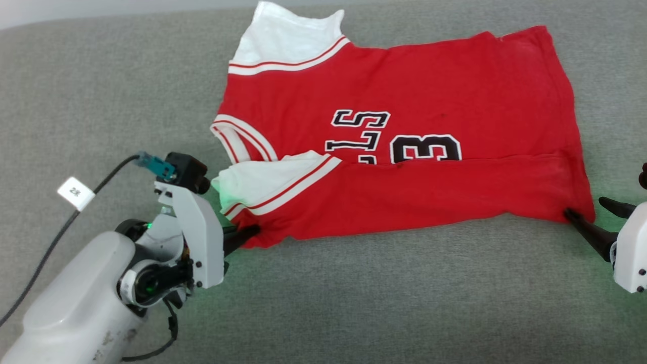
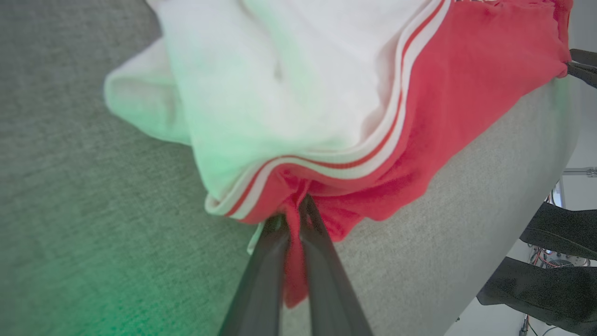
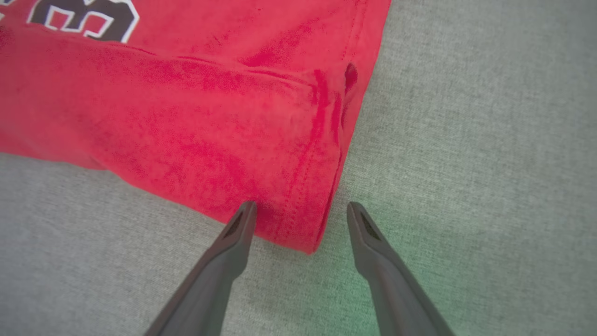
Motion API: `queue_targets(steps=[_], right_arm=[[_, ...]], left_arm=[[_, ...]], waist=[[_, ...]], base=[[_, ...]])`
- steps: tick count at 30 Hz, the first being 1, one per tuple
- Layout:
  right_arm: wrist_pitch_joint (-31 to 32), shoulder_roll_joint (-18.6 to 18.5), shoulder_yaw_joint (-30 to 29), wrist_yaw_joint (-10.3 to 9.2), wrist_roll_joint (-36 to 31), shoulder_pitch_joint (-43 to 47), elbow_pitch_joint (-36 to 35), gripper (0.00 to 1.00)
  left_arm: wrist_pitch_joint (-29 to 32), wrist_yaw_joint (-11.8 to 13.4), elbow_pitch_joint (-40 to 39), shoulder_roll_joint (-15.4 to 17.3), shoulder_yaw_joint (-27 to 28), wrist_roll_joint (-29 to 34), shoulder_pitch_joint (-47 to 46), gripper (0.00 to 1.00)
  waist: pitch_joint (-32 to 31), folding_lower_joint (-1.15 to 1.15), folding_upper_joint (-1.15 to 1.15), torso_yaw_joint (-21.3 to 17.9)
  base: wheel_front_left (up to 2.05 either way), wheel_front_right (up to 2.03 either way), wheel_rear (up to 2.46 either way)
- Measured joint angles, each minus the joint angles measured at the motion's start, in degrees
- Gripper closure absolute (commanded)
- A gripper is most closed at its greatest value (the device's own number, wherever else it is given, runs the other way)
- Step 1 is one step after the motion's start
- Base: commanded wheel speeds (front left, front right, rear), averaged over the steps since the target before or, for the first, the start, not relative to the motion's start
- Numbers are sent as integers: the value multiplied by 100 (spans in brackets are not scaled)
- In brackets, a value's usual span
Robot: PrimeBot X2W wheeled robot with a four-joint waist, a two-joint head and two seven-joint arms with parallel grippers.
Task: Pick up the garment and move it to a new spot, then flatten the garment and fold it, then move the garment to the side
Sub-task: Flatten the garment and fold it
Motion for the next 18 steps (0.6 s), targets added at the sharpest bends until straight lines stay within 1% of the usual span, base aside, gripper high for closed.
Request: queue_targets(steps=[4, 9, 10, 11, 12, 18], right_arm=[[441, 2, 67, 0, 76, -175, 182, 0], [592, 55, 56, 0, 162, -416, 425, 0], [609, 49, 62, 0, 191, -446, 454, 49], [635, 37, 73, 0, 198, -466, 465, 89], [646, 20, 86, 0, 208, -489, 477, 100], [631, -52, 131, 0, 300, -482, 480, 100]], left_arm=[[-79, -34, -9, -66, -30, 15, -16, 100], [-149, -83, 7, -159, -65, 44, -105, 100], [-174, -102, 23, -186, -68, 42, -117, 100], [-191, -108, 36, -211, -73, 41, -126, 100], [-213, -123, 54, -225, -80, 41, -136, 100], [-412, -172, 126, -265, -109, 8, -108, 100]], waist=[[51, 0, 0, 78], [150, 0, 0, 187], [168, 0, 0, 210], [184, 0, 0, 232], [199, 0, 0, 251], [179, 0, 0, 334]], base=[[0, 0, 0], [0, 0, 0], [0, 0, 0], [0, 0, 0], [0, 0, 0], [0, 0, 0]])
